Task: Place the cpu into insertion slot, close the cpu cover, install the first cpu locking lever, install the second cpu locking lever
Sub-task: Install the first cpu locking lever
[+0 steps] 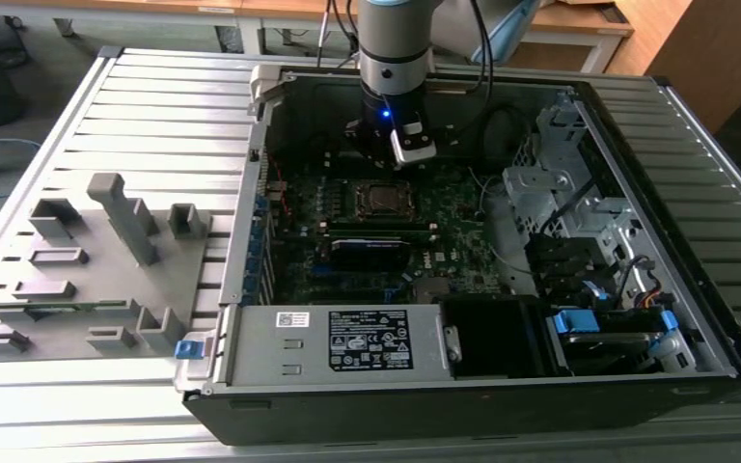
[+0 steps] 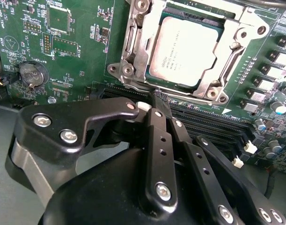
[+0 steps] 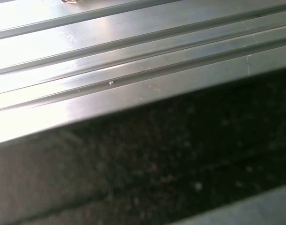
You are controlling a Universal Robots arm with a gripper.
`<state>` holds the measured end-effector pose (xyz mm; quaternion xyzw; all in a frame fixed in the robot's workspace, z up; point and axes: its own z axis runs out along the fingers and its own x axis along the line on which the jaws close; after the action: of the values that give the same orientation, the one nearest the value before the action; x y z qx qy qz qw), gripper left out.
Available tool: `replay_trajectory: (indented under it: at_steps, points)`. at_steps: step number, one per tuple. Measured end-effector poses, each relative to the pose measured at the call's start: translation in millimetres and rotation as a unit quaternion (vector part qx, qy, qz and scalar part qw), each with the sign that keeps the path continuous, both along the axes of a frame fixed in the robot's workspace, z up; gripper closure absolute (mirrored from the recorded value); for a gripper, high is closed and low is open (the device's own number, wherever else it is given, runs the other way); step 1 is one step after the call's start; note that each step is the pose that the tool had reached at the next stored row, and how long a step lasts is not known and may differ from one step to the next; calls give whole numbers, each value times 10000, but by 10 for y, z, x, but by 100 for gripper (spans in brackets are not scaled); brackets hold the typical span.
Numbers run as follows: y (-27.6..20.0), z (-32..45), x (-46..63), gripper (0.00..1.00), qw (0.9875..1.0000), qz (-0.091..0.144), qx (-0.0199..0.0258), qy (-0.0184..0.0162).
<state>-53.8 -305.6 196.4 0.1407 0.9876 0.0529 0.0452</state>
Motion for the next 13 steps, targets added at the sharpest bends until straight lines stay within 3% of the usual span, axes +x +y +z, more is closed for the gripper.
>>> replay_trajectory:
  at_steps: [13]
  points:
    - [0, -3, 0, 89, 10000, 0, 2, -1]
